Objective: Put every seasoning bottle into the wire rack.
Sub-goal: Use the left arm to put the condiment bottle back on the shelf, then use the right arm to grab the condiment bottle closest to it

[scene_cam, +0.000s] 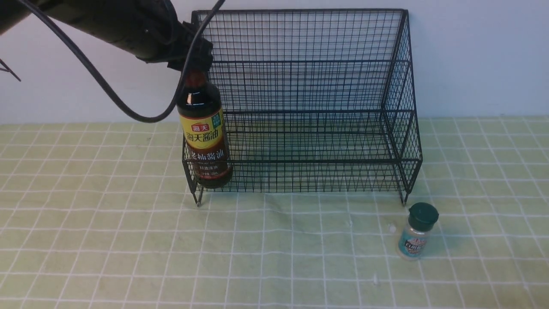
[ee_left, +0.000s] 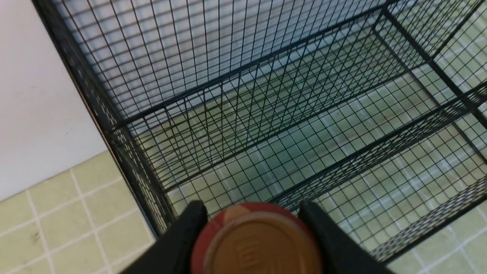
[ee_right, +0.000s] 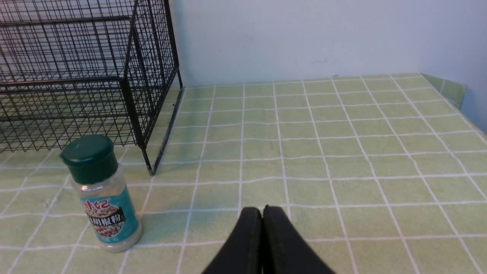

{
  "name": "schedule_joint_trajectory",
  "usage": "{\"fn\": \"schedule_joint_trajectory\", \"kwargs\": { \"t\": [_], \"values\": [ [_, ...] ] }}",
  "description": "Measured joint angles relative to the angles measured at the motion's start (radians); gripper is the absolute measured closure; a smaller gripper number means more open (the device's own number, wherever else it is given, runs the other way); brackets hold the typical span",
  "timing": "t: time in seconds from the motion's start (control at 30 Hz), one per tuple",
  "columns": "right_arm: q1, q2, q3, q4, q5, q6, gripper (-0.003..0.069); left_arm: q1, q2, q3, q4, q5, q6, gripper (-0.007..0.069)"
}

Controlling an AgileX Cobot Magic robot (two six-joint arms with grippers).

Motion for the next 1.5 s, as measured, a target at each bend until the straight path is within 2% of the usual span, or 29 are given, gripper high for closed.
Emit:
{"fn": "schedule_joint_trajectory", "kwargs": {
  "t": [0.17, 0.23, 0.4, 0.53, 0.6, 0.67, 0.73, 0.83, 0.87, 0.97, 1.17, 1.33, 1.5],
  "values": [
    [0.000, 0.000, 0.000, 0.000, 0.000, 0.000, 0.0673, 0.000, 0.005, -0.006, 0.000, 0.009, 0.000, 0.0347],
    [0.000, 0.000, 0.000, 0.000, 0.000, 0.000, 0.0673, 0.000, 0.008, -0.008, -0.011, -0.004, 0.000, 0.0306],
    [0.000, 0.000, 0.000, 0.000, 0.000, 0.000, 0.0673, 0.000, -0.005, -0.009, -0.016, -0.014, -0.006, 0.0136],
    [0.000, 0.000, 0.000, 0.000, 0.000, 0.000, 0.0673, 0.000, -0.048, -0.009, -0.016, -0.014, -0.007, 0.0099],
    [0.000, 0.000, 0.000, 0.000, 0.000, 0.000, 0.0673, 0.000, -0.088, -0.010, -0.012, -0.012, -0.020, 0.0116],
    [0.000, 0.000, 0.000, 0.000, 0.000, 0.000, 0.0673, 0.000, -0.139, -0.011, -0.009, -0.004, -0.051, 0.0172],
    [0.000, 0.000, 0.000, 0.000, 0.000, 0.000, 0.0673, 0.000, -0.203, -0.012, 0.006, 0.020, -0.104, 0.0263],
    [0.000, 0.000, 0.000, 0.000, 0.000, 0.000, 0.0673, 0.000, -0.313, -0.014, 0.045, 0.081, -0.163, 0.0479],
    [0.000, 0.000, 0.000, 0.000, 0.000, 0.000, 0.0673, 0.000, -0.337, -0.008, 0.054, 0.085, -0.167, 0.0530],
    [0.000, 0.000, 0.000, 0.000, 0.000, 0.000, 0.0673, 0.000, -0.467, 0.056, 0.075, 0.075, -0.175, 0.0614],
    [0.000, 0.000, 0.000, 0.000, 0.000, 0.000, 0.0673, 0.000, -0.725, 0.310, 0.073, -0.011, -0.179, 0.0631],
    [0.000, 0.000, 0.000, 0.000, 0.000, 0.000, 0.0673, 0.000, -1.009, 0.664, 0.052, -0.138, -0.187, 0.0631],
    [0.000, 0.000, 0.000, 0.000, 0.000, 0.000, 0.0673, 0.000, -1.157, 0.855, 0.051, -0.149, -0.190, 0.0631]
  ]
}}
